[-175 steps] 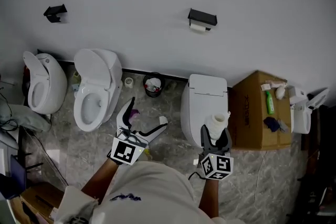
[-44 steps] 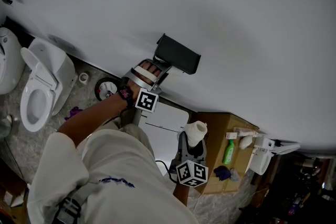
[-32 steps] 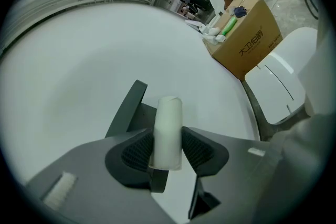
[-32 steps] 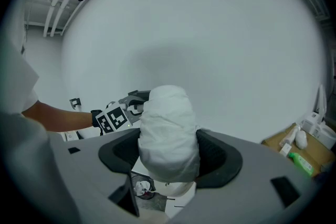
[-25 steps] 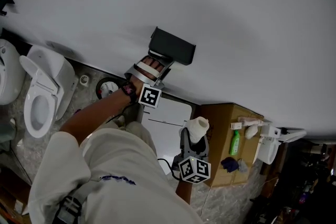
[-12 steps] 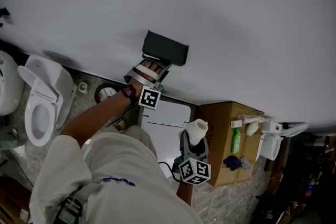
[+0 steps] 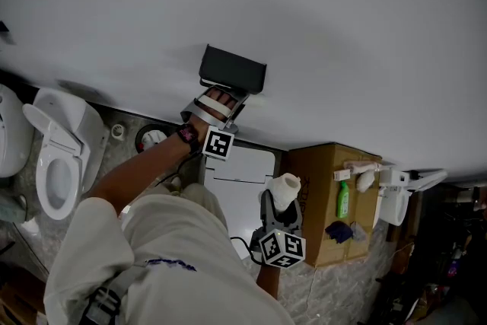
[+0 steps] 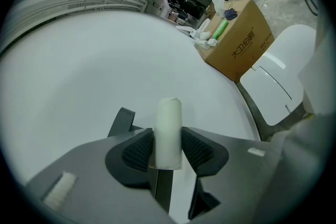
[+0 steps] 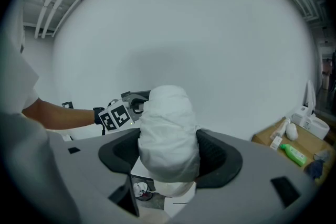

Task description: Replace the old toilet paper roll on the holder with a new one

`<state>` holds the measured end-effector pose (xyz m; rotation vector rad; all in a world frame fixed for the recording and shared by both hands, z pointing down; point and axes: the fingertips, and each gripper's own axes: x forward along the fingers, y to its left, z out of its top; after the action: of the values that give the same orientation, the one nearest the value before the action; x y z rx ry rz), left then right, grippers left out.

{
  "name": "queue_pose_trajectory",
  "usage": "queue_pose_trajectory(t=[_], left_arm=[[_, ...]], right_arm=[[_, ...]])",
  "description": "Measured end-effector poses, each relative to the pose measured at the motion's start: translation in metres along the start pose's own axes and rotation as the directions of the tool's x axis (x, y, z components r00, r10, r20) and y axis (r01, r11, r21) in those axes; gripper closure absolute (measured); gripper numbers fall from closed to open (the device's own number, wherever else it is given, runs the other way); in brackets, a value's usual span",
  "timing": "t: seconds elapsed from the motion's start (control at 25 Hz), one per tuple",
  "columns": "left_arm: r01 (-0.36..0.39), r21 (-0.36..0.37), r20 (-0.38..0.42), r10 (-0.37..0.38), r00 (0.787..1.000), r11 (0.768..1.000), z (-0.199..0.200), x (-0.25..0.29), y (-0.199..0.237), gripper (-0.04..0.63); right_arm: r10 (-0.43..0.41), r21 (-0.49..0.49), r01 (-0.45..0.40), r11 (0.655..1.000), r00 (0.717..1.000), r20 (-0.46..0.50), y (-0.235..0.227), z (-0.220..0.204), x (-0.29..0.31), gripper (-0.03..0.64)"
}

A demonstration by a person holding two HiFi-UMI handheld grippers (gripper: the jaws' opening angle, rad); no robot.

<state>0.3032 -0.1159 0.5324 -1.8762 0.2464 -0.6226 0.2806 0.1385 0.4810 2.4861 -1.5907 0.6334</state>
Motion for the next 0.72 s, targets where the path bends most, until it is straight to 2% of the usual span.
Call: queue_pose_trajectory(t=[0.16,0.28,0.36,0.52,0.6,0.72], left_arm=[[0.012,0.011,-0.008,-0.012,1.0,1.0,0.003,0.001,0.0,0.419],[-0.024,0.06,-0.026,0.025,0.999,0.998,0.002,0.004,0.003,0.419],[-0.083,0.109,-0.03,0.087,0.996,0.991,0.005,0.007,0.017,0.419],[-0.044,0.063,-0.01,0.044,0.999,0.997,0.015,0.01,0.013,0.419],[-0.047,0.072,-0.009,0.048,0.999,0.996,0.017,0.013,0.011,0.42],[0.009,0.081,-0.002,-0.009,1.0,0.997,0.023,0.02,-0.003,0.421]], right_arm=[[-0.005,0.0,0.005,1.0,1.0,-0.003,-0.001,0.0,-0.004,0.305],[-0.016,0.003,0.016,1.0,1.0,0.002,-0.005,-0.003,-0.005,0.305],[-0.028,0.008,0.028,1.0,1.0,0.007,-0.009,-0.002,-0.008,0.305],[-0.047,0.011,0.047,0.999,0.999,-0.001,-0.015,-0.003,-0.017,0.305],[-0.057,0.017,0.057,0.998,0.998,-0.003,-0.018,-0.004,-0.02,0.305],[-0.066,0.017,0.066,0.998,0.998,-0.005,-0.02,-0.007,-0.022,0.305]])
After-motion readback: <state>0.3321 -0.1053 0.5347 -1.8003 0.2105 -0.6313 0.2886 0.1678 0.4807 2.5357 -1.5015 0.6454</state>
